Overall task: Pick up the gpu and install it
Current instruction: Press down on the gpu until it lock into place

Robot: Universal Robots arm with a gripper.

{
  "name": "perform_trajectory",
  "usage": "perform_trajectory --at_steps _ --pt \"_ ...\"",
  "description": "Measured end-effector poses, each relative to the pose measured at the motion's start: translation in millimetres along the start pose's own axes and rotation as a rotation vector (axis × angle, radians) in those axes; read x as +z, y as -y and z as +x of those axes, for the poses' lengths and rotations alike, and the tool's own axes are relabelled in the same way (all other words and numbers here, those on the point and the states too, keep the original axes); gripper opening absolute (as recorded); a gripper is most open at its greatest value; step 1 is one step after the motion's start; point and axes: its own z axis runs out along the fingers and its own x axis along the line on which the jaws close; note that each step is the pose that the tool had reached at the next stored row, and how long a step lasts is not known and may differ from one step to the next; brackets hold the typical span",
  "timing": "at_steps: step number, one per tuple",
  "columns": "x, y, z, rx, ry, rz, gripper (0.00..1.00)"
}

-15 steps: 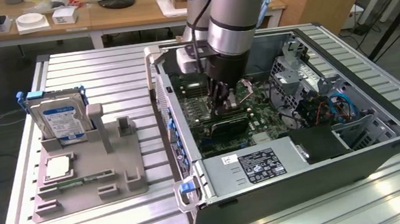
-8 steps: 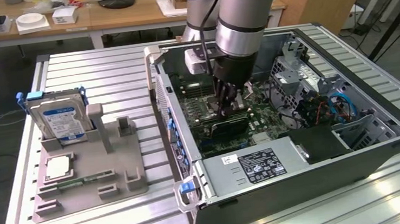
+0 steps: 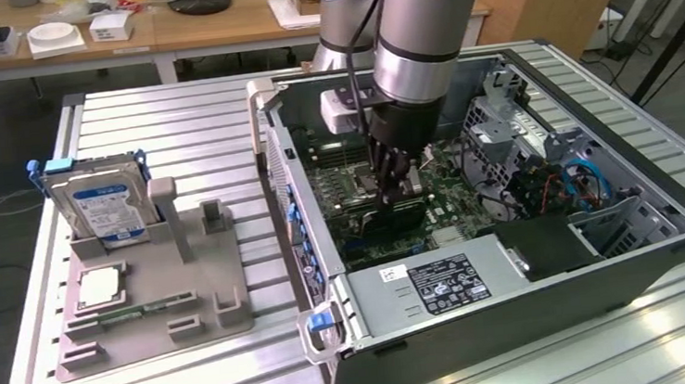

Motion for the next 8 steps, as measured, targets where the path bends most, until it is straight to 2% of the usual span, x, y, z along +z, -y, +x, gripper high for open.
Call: perform_trajectory --at_steps 8 --pt "4.1 2.6 0.0 -0.001 -0.0024 -0.0008 0.11"
